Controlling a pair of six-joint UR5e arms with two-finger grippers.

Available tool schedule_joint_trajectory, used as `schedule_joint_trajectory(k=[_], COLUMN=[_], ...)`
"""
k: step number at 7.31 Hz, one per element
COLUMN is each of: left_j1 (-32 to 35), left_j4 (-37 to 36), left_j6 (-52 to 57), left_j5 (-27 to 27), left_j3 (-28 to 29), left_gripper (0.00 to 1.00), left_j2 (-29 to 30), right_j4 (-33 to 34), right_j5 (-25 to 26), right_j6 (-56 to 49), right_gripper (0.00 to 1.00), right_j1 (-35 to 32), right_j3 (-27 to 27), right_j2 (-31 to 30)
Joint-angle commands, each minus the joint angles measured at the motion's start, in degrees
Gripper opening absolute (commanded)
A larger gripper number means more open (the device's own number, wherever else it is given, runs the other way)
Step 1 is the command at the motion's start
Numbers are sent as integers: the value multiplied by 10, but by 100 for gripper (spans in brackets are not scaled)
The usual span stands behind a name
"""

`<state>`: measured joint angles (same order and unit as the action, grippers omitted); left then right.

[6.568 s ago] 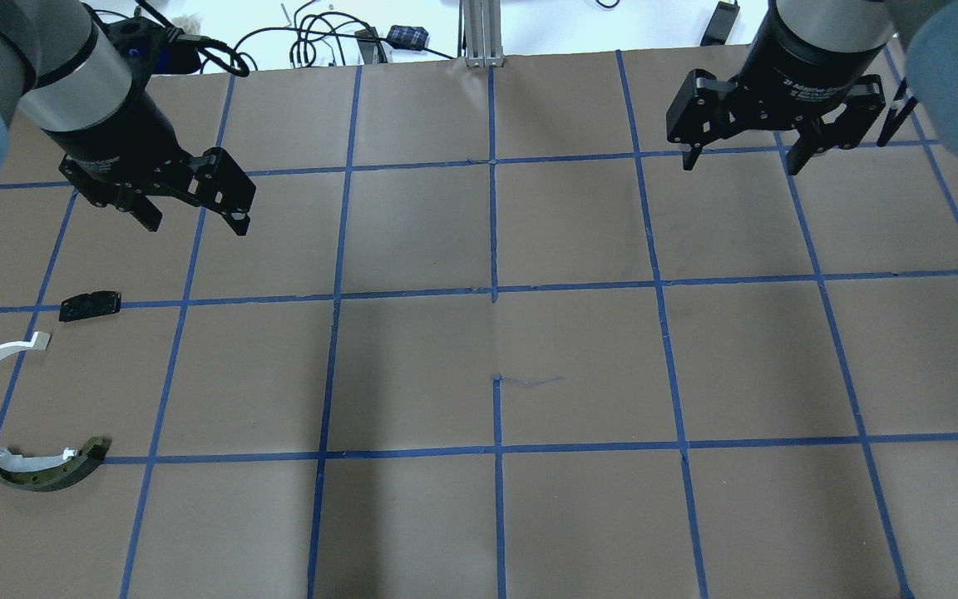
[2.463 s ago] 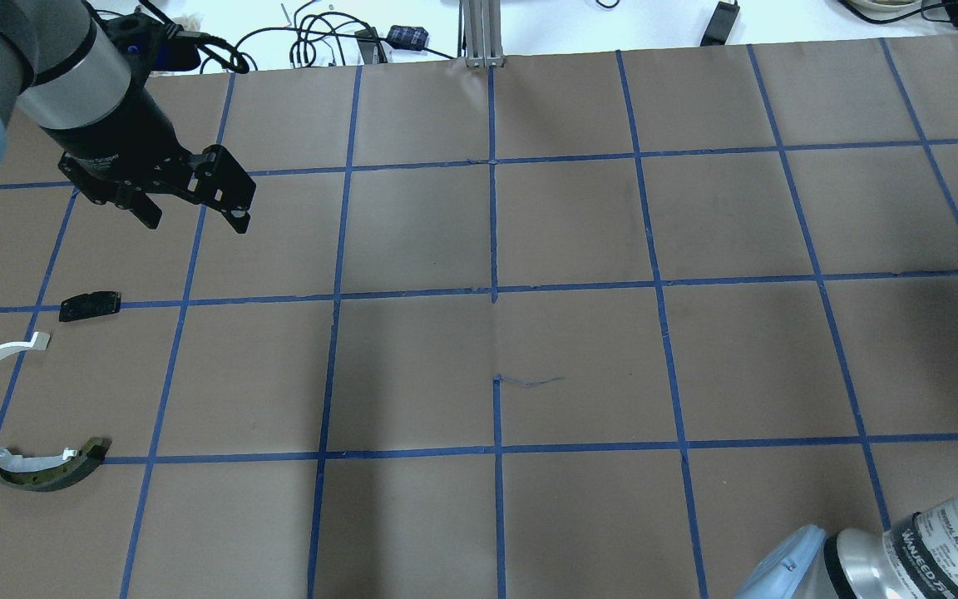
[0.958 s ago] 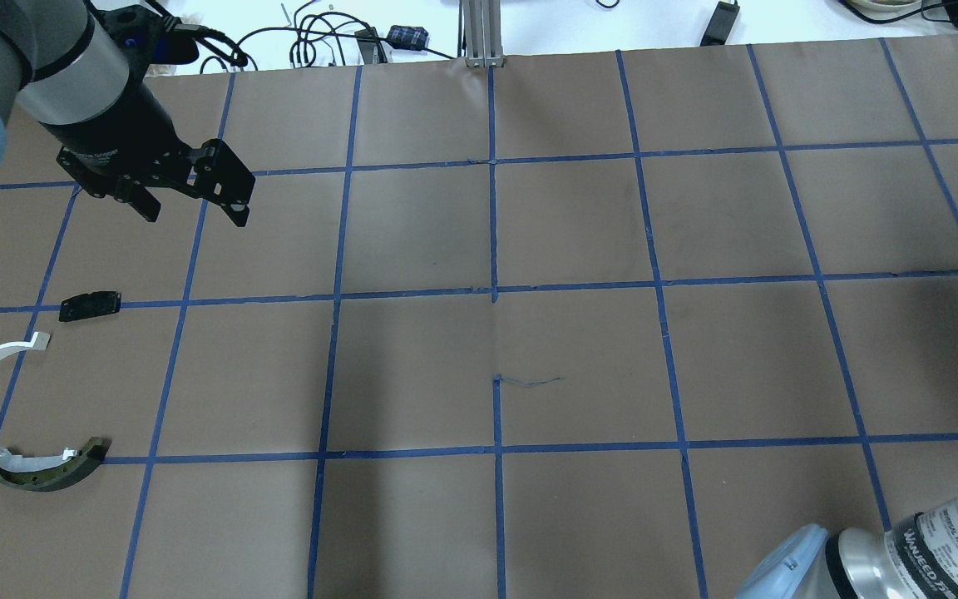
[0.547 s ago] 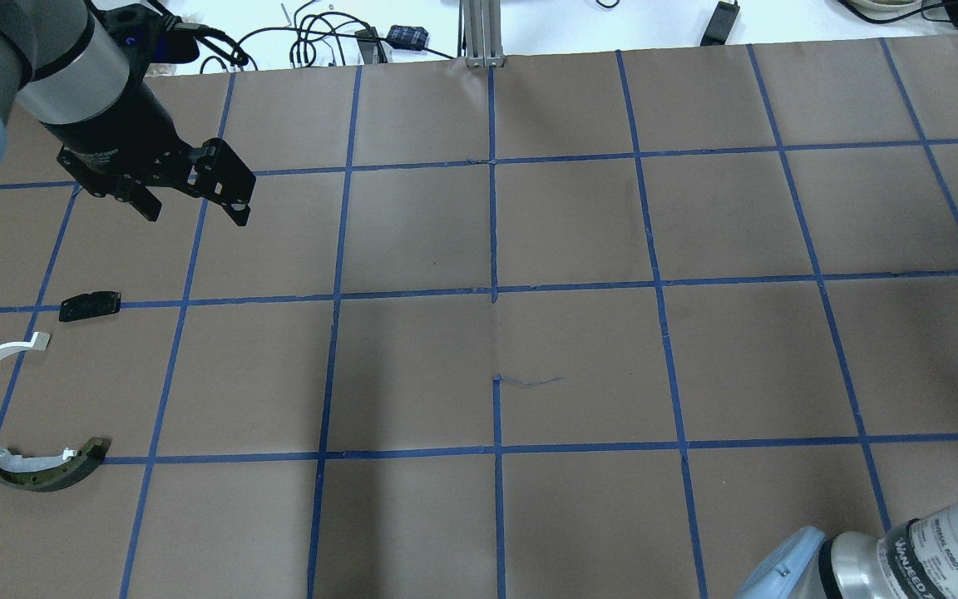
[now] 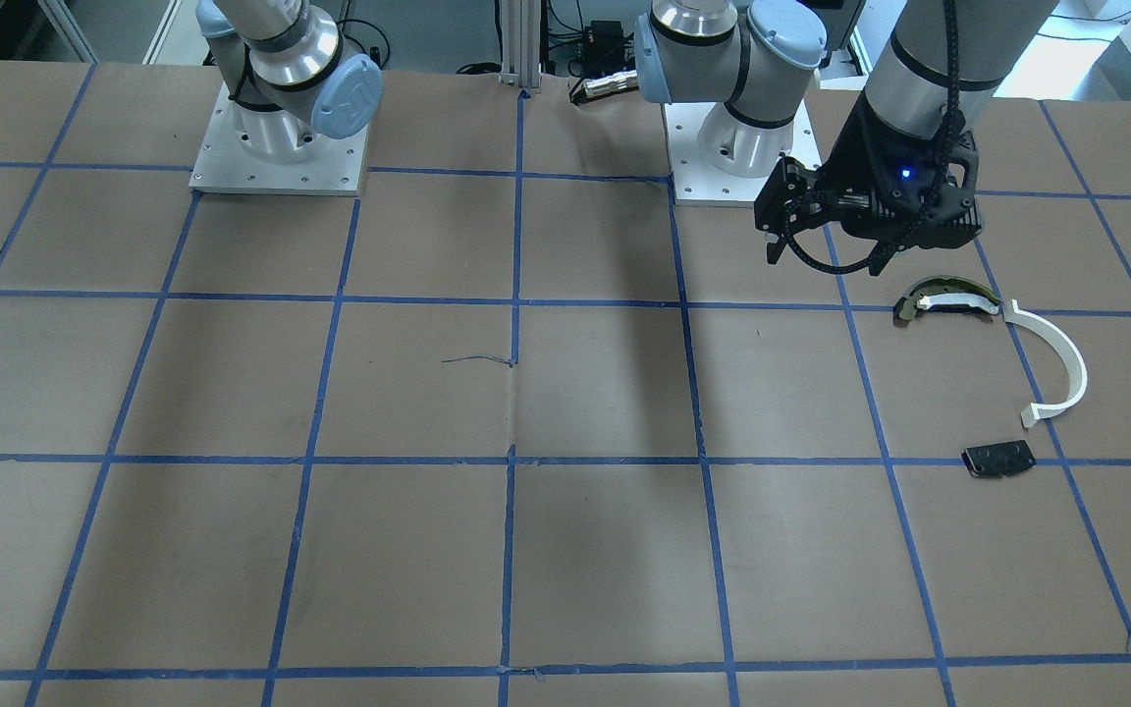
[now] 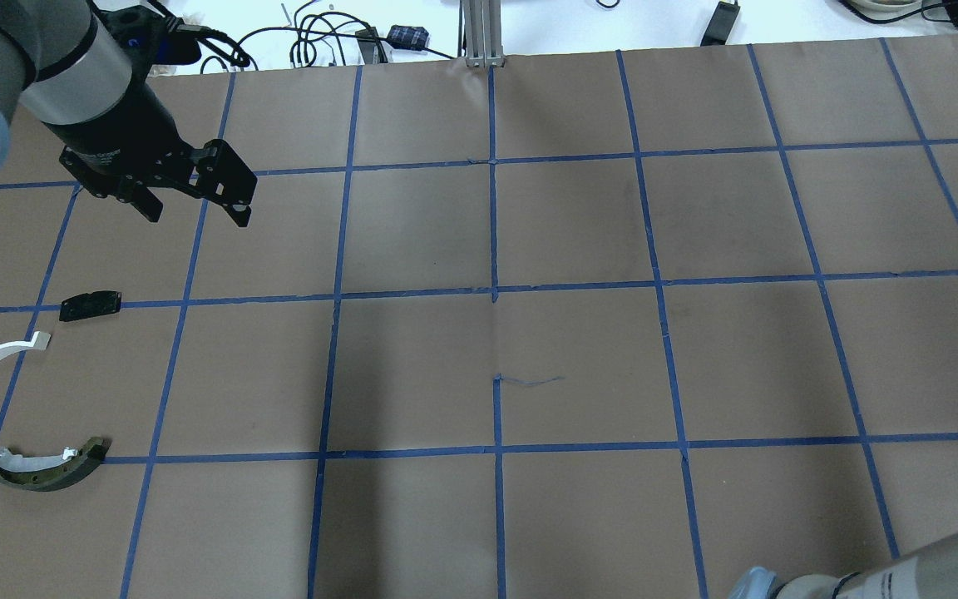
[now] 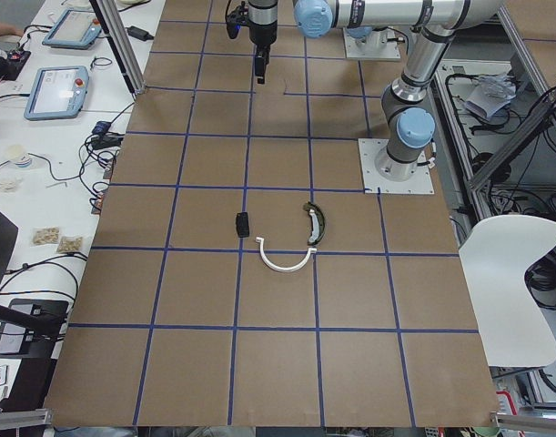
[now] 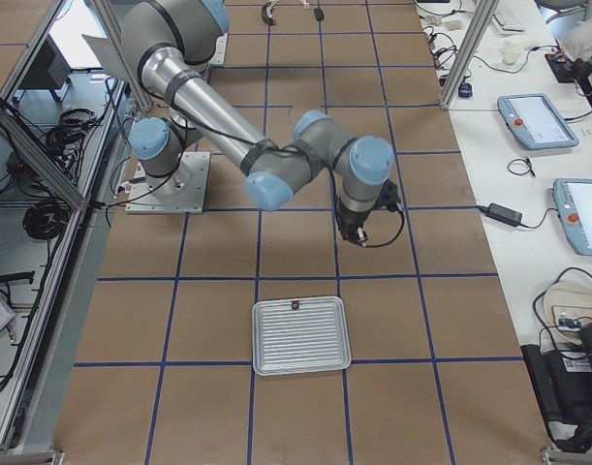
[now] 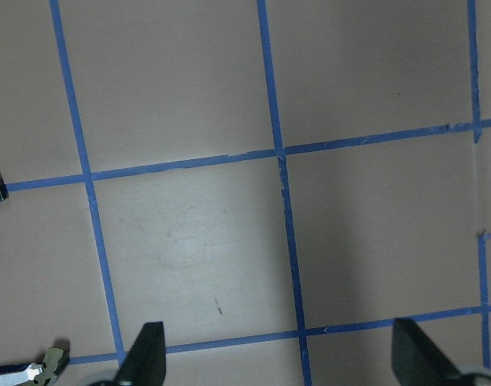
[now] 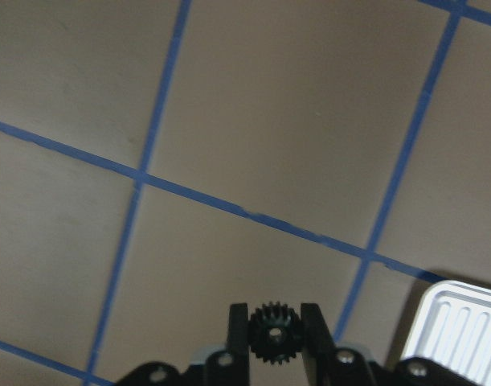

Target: Place bearing gear from tray to pile

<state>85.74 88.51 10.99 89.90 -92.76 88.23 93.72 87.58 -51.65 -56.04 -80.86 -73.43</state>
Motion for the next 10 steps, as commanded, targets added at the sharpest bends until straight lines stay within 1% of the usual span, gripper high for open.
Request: schedule_joint_trajectory(k=[1,3,4,5,6,7,8,9,10], left_j1=[0,1,1,0,-6,-10,-10,-11,-12], left_j4=[-1,-1,-1,0,0,1,-1,-1,-1], left_j6=[-8,-8,-8,-4,-4,-3,0,0,-1], left_j5=[-2,-3,-9,-16,-42,-46,-46,-42,-37], left_j3=[0,-1,-1,1,1,0,0,0,-5], left_gripper=[100,100,100,100,100,100,100,100,100], left_j2=[4,1,4,0,4,4,13,19,20], right_j4=[-45,-38,-33,-2,45,96,122,165,187], right_j5=[0,0,-5,-6,-7,0,-6,2,2], right_j6=[233,466,569,648,697,728,776,788,787], right_gripper=[9,9,9,9,11,13,13,13,13], right_j1=[-160,-309,-365,-416,-468,-511,-541,-559,-563], right_j3=[-1,-1,-1,-1,-5,-9,-17,-29,-44], right_j2=[-39,-35,-23,0,28,67,87,105,107])
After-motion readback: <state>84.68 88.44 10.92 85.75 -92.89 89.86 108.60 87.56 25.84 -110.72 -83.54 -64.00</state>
